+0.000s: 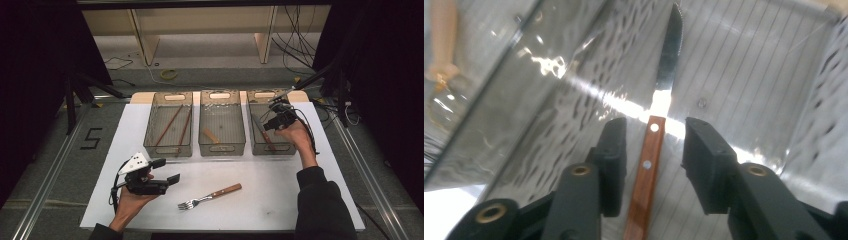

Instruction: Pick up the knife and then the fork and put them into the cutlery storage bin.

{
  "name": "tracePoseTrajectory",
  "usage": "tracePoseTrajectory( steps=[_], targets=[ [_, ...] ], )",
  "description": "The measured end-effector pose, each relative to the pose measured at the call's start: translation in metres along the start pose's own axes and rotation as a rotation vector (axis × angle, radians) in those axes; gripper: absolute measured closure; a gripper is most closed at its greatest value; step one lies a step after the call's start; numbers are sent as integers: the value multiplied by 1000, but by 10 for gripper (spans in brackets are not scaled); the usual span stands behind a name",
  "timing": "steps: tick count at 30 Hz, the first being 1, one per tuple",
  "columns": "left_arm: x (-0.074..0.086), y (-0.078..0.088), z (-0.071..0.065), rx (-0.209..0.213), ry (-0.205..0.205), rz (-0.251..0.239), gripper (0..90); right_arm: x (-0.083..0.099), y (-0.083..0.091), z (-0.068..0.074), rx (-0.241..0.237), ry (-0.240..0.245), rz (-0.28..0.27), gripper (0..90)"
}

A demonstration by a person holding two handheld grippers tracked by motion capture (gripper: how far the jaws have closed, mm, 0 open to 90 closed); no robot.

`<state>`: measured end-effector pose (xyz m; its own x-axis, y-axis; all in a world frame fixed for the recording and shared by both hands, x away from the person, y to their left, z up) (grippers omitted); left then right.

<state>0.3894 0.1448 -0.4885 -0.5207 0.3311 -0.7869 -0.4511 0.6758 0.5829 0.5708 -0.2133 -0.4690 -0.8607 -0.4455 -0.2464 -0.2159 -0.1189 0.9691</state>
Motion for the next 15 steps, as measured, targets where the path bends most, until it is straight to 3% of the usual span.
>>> tracePoseTrajectory(
  steps=[4,7,9,15],
  targets=[
    [0,0,0,-1,-1,0,160,0,13,5,-3,22,-54,541],
    [0,0,1,-1,1,1,160,2,24,16,-13,68,-94,495],
    [0,0,0,-2,0,2,160,5,34,29,-42,117,-139,468],
    [0,0,1,-3,0,1,161,19,57,76,-131,281,-204,432]
  ],
)
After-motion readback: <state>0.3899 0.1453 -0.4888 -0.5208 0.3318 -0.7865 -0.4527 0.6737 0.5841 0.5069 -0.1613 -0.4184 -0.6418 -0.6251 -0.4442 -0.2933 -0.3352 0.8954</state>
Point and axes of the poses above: each handheld gripper's, and its own axes: y roughly backward along the jaws, x roughly out of its underside, z roughly to its left, the point moved 8 cm from there along -y, roughly forward along the jaws, and after that the axes turned 15 degrees about z, right-handed, at the moved point
